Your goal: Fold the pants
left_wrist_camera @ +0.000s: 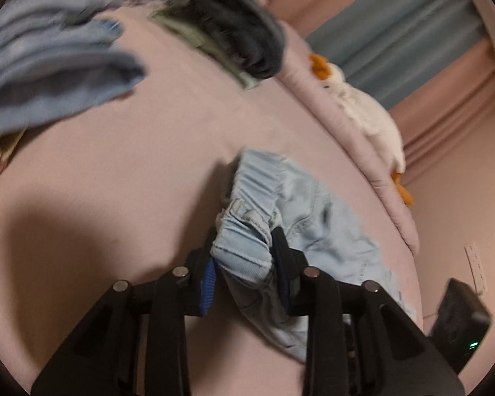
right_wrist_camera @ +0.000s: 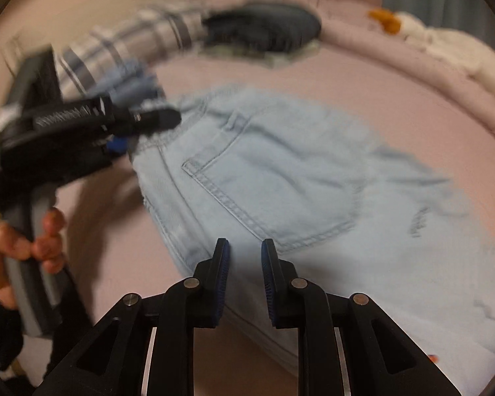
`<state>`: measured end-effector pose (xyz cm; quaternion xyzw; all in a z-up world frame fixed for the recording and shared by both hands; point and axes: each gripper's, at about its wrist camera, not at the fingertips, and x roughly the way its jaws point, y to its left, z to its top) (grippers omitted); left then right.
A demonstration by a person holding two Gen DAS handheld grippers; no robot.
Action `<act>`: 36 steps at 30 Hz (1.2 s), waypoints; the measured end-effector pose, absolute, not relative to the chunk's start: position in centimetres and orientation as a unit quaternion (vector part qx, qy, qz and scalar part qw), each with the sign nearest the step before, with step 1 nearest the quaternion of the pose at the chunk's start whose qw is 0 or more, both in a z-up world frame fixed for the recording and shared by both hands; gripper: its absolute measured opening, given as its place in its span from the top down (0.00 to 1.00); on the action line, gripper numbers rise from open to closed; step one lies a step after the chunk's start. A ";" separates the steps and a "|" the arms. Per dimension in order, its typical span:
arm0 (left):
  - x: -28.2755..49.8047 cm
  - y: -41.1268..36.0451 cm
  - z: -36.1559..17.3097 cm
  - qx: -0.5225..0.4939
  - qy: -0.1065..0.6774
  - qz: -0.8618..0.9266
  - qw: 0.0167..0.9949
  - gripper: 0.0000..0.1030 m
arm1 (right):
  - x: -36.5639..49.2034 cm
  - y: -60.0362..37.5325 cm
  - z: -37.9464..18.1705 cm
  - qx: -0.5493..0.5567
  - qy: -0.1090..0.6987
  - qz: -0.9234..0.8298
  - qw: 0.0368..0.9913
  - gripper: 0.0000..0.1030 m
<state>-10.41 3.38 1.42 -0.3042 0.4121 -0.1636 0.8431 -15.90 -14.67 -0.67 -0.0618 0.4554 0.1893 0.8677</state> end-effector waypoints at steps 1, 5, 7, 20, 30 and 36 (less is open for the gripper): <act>-10.4 3.8 1.2 -0.312 0.416 -0.166 0.838 0.63 | -15.5 -14.4 -1.2 -0.064 0.457 0.187 0.867 0.81; -11.4 4.5 3.4 -0.269 0.405 -0.136 0.864 0.53 | -15.4 -15.8 -0.3 -0.020 0.451 0.196 0.870 0.81; -12.7 4.6 5.7 -0.228 0.370 -0.117 0.893 0.48 | -16.1 -17.1 0.4 -0.013 0.446 0.181 0.877 0.78; -13.0 -10.0 6.0 -0.087 0.393 -0.322 0.857 0.45 | -24.8 -41.4 -0.7 0.208 0.398 -0.050 0.892 0.59; -9.9 -9.4 3.2 -0.034 0.445 -0.255 0.858 0.46 | -37.8 -61.3 -2.4 0.357 0.284 -0.283 0.844 0.85; -8.5 -12.6 5.7 0.003 0.408 -0.280 0.869 0.41 | -33.2 -59.6 1.5 0.290 0.298 -0.333 0.846 0.58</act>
